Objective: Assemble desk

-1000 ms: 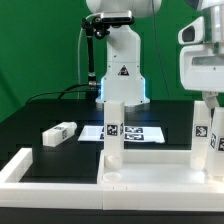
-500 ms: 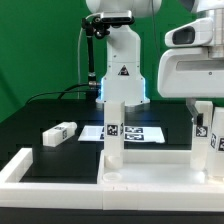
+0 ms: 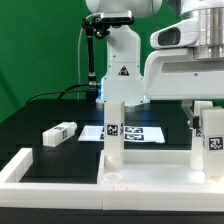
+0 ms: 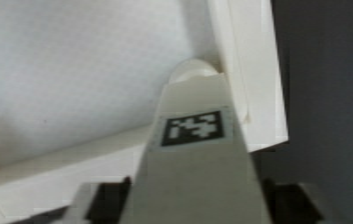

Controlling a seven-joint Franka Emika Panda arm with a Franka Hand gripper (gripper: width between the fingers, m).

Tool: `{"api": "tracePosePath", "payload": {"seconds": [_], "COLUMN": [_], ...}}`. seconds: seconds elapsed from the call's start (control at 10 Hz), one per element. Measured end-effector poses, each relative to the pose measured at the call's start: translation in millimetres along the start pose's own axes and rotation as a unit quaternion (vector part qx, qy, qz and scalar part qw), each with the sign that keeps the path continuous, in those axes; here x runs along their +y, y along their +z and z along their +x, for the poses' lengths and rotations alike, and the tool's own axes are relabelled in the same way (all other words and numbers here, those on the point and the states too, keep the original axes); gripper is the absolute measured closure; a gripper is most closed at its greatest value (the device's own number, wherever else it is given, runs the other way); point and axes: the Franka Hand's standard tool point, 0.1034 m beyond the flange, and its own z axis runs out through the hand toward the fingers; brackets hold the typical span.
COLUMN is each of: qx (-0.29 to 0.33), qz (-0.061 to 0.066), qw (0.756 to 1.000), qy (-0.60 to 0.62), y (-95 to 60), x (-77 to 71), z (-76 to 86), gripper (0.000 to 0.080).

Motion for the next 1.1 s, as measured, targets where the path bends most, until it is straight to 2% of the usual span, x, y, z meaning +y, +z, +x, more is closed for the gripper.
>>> {"api": "tracePosePath", "payload": {"seconds": [0.1,0.3,0.5,0.6,0.8,1.0,1.1], "qx": [0.000,0.001,0.002,-0.001,-0.004,-0.001,0.002], "qz": [0.000,0.000,-0.001,-0.004,-0.004,0.003,0.005], "qw": [0.999,0.993,0.970,0.949,0.885,0.793,0.761], "qy": [0.042,0.119,0.243,0.315,0.466,0.609,0.649], "y": [0.3,1.7,2.6,2.9,3.1,4.1,4.3], "x": [0.2,-0.5,-2.0,-2.3,-4.2,-11.1,-14.1], "z": [-0.1,0.1,0.4,1.0,-0.1,-3.6,-4.9], "gripper": [0.0511,0.0511,0.0511,0.0511,0.0511,0.0511,0.0511]}}
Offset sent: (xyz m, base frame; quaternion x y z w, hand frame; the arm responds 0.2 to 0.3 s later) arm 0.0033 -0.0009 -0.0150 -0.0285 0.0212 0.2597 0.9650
